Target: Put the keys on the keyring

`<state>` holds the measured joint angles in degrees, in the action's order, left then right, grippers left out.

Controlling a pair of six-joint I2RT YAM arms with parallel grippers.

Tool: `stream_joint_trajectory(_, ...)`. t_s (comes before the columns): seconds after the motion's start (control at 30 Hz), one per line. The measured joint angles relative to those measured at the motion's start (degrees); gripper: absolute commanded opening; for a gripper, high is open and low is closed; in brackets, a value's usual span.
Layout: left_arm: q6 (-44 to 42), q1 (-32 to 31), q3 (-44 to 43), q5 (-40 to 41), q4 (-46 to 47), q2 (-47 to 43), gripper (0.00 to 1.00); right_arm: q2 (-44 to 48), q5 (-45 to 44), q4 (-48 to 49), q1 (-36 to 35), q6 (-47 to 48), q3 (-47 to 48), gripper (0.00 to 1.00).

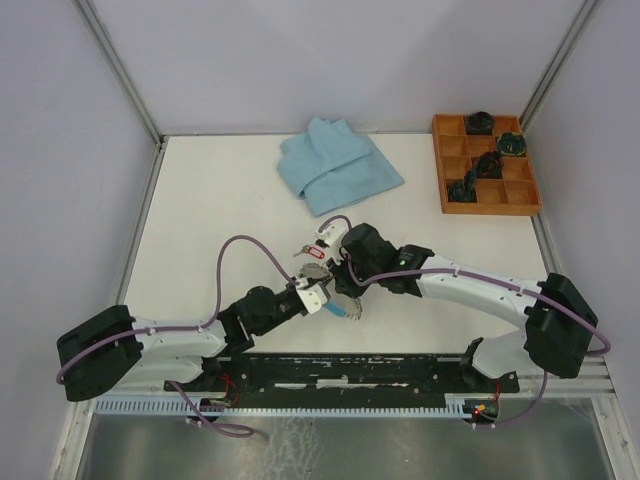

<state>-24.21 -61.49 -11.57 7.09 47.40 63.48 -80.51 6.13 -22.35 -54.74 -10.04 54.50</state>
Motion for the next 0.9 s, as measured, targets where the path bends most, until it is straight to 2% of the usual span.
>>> stream_joint_trajectory(0.23,1.6,-0.1,0.0,1.6,1.0,0.1,0.03,0.0,-0.9,0.0,-0.3,0.4,0.1,0.01)
stream_joint_trajectory(0.4,3.1,1.0,3.5,1.6,4.7,-3.0,0.03,0.0,-1.0,-0.5,-0.8,0.5,0.2,0.01)
stream_joint_trajectory(0.67,9.6,6.3,6.4,-4.2,9.8,-3.7,0.03,0.1,-0.7,-0.4,-1.0,1.0,0.2,0.01)
stream_joint_trajectory(0.9,14.7,7.5,6.4,-6.3,11.4,-2.7,0.03,1.0,-2.2,-1.3,-1.0,2.3,0.2,0.01)
